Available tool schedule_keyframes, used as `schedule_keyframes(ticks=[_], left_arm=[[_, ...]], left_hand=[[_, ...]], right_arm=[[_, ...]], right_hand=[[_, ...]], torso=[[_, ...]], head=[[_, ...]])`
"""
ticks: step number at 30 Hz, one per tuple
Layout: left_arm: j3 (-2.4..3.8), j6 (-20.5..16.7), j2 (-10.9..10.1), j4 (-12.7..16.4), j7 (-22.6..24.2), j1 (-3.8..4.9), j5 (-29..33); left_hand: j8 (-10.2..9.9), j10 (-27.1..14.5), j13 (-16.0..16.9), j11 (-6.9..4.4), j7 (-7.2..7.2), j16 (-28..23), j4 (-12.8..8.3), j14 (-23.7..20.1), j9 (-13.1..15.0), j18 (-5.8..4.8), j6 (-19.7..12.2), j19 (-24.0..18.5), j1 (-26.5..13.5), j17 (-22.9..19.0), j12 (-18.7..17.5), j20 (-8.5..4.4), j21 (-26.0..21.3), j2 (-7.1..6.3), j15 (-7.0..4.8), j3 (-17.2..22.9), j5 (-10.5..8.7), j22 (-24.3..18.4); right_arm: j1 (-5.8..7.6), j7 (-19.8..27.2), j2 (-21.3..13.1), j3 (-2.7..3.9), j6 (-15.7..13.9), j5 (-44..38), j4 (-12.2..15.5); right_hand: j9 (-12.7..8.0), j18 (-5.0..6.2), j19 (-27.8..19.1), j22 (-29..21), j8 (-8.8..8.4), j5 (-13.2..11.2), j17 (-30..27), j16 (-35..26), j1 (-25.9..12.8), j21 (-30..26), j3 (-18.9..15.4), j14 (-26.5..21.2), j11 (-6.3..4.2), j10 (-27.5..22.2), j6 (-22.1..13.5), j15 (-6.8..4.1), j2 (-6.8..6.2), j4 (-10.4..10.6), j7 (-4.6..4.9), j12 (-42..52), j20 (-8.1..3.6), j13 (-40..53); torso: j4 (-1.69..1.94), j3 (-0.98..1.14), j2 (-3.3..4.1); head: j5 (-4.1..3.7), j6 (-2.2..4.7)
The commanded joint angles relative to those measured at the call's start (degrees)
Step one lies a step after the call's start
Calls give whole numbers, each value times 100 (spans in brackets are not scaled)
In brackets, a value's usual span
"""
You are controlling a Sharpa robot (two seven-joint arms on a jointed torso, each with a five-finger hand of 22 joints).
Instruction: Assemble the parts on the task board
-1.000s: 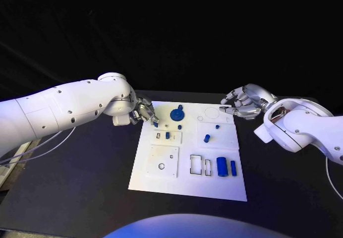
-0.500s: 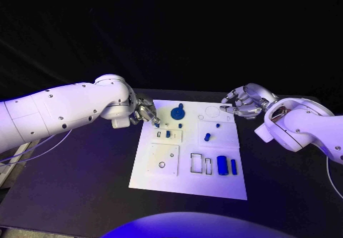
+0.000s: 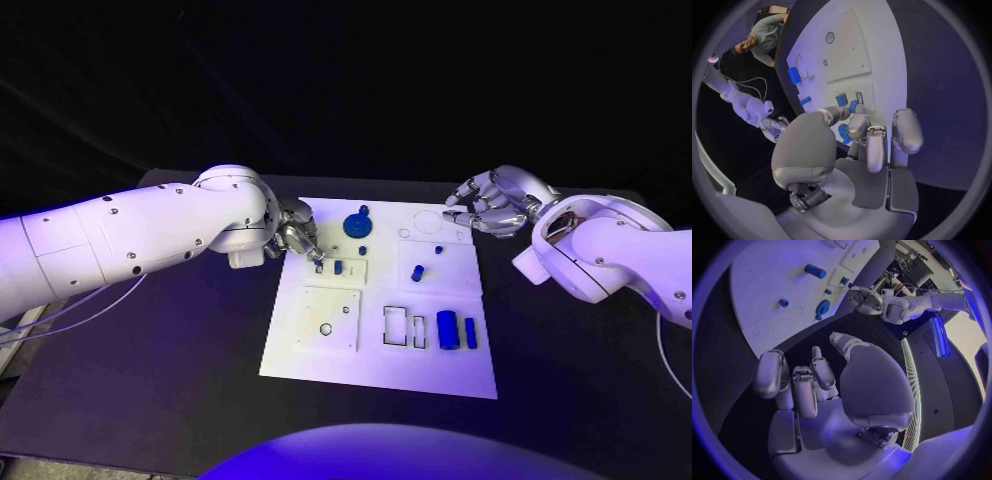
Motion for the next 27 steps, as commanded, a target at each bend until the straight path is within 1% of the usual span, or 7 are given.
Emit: schedule_keyframes(ticks=[1, 4, 9, 17, 19, 24, 27], left_arm=[[2, 33, 15, 22, 100, -20, -151], [0, 47, 14, 29, 101, -29, -170], [-2, 61, 18, 32, 102, -39, -188], [-4, 102, 36, 20, 93, -52, -198], [-5, 109, 46, 17, 99, -63, -233], [-5, 120, 87, -9, 116, -105, -354], [-6, 135, 109, -26, 122, -123, -404]], left_hand=[[22, 43, 2, 6, -45, 21, -1028, 606, 8, -91, 69, 10, -32, 1509, 23, -8, 33, 31, -54, 1041, 3, 2], [22, 41, -4, 6, -45, 21, -1029, 606, 8, -90, 69, 9, -32, 1509, 18, -9, 30, 30, -54, 1042, 2, 0], [22, 41, -4, 6, -45, 21, -1029, 606, 8, -90, 69, 9, -32, 1509, 18, -9, 30, 30, -54, 1042, 2, 0], [21, 44, -2, 6, -46, 21, -1031, 606, 9, -91, 72, 9, -37, 1509, 20, -9, 33, 28, -55, 1051, -5, 3], [21, 44, -2, 6, -46, 21, -1031, 606, 9, -91, 72, 9, -37, 1509, 20, -9, 33, 28, -55, 1051, -5, 3], [21, 47, 1, 6, -46, 21, -1033, 606, 10, -90, 73, 8, -38, 1509, 22, -10, 30, 27, -55, 1055, -10, 2], [21, 47, 1, 6, -46, 21, -1033, 606, 10, -90, 73, 8, -38, 1509, 22, -10, 30, 27, -55, 1055, -10, 2]], right_arm=[[-6, 25, 1, 0, 66, -27, 5], [-8, 22, 1, -1, 86, -32, 6], [-12, 20, 8, -1, 105, -37, 3], [-20, 22, 13, -1, 111, -38, -2], [-21, 23, 13, -1, 111, -38, -1], [-22, 25, 11, -1, 111, -39, 5], [-22, 25, 8, -1, 113, -39, 8]], right_hand=[[6, 63, -30, -1, 25, 2, 1327, -33, -47, -24, 3, 547, 5, -37, -35, -47, 13, 18, -10, -16, -5, 3], [6, 63, -30, -1, 25, 2, 1327, -33, -47, -24, 3, 547, 5, -37, -35, -47, 13, 18, -10, -16, -5, 3], [12, 66, -34, -10, 36, 14, 1325, -35, -70, -41, 6, 547, 4, -45, -43, -48, 29, 55, -10, -24, -5, -10], [12, 65, -32, -8, 38, 16, 1324, -35, -73, -39, 6, 547, 4, -45, -44, -48, 32, 61, -11, -24, -5, -10], [12, 65, -32, -8, 38, 16, 1324, -35, -73, -39, 6, 547, 4, -45, -44, -48, 32, 61, -11, -24, -5, -10], [13, 66, -33, -10, 39, 19, 1326, -34, -73, -43, 8, 547, 4, -42, -46, -48, 32, 64, -11, -21, -5, -6], [13, 66, -33, -10, 39, 19, 1326, -34, -73, -43, 8, 547, 4, -42, -46, -48, 32, 64, -11, -21, -5, -6]], torso=[[0, 3, 0], [1, 7, -3], [3, 8, -1], [-4, 7, -4], [-2, 8, -2], [-2, 1, -1], [-2, 4, -2]], head=[[4, -13], [0, -3], [-4, -9], [20, -19], [21, -19], [20, -27], [20, -26]])
